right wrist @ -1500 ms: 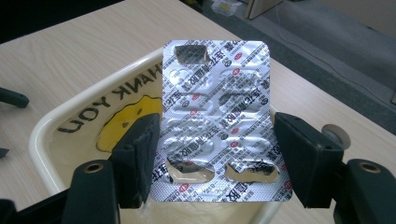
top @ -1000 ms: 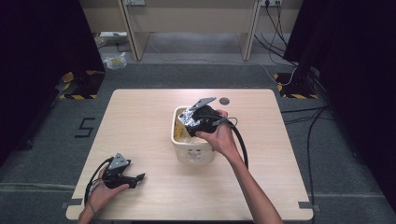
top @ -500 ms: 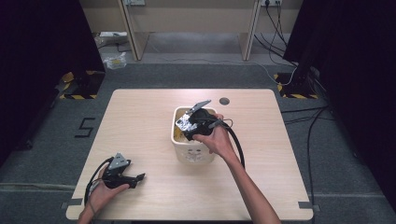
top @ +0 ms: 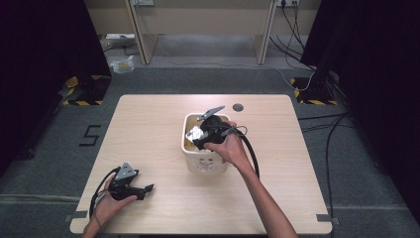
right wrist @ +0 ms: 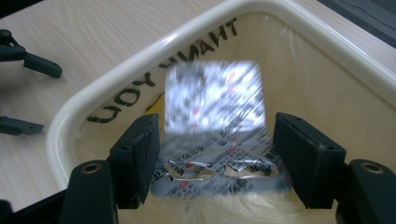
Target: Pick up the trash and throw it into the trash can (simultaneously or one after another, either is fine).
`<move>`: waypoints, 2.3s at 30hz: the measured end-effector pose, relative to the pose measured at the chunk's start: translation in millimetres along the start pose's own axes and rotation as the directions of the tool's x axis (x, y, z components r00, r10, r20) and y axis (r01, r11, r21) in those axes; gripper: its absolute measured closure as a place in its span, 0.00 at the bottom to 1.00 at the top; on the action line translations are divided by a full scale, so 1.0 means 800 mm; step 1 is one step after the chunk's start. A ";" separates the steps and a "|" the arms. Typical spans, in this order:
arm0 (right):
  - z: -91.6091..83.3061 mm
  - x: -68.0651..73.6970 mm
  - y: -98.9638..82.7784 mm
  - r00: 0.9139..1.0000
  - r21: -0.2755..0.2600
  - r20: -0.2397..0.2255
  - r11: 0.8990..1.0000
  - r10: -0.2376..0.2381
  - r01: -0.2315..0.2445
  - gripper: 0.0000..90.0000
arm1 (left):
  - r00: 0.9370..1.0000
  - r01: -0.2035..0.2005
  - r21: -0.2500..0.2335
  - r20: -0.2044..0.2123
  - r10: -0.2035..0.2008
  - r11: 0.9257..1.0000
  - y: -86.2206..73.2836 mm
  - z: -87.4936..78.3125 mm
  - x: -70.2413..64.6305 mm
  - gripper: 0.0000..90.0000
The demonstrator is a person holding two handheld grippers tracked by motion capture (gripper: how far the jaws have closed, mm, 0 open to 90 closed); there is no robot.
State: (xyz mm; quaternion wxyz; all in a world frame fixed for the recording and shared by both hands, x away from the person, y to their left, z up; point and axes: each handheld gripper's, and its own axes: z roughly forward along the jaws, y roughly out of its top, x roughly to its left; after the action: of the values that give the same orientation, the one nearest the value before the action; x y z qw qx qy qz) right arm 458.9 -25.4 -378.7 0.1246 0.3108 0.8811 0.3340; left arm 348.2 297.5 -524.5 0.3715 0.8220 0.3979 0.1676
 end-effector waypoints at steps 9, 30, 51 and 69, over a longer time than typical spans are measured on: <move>-0.011 -0.006 -0.002 1.000 -0.030 0.004 0.999 0.021 -0.021 0.34 | 1.000 0.000 0.000 0.000 0.000 1.000 0.000 0.000 0.000 0.15; -0.046 -0.025 -0.011 0.996 -0.098 0.065 0.994 0.054 -0.048 0.27 | 1.000 0.000 0.000 0.000 0.000 1.000 0.000 0.000 0.000 0.15; -0.082 -0.060 -0.048 0.985 -0.174 0.104 0.978 0.139 -0.119 0.26 | 1.000 0.000 0.000 0.000 0.000 1.000 0.000 0.000 0.000 0.15; -0.120 -0.097 -0.090 0.962 -0.224 0.153 0.956 0.225 -0.188 0.26 | 1.000 0.000 0.000 0.000 0.000 1.000 0.000 0.000 0.000 0.15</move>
State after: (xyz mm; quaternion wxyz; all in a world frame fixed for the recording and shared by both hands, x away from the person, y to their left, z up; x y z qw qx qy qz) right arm 444.7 -165.2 -353.9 0.1984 0.4150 0.7896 0.4062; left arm 348.2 297.5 -524.4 0.3714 0.8220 0.3978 0.1675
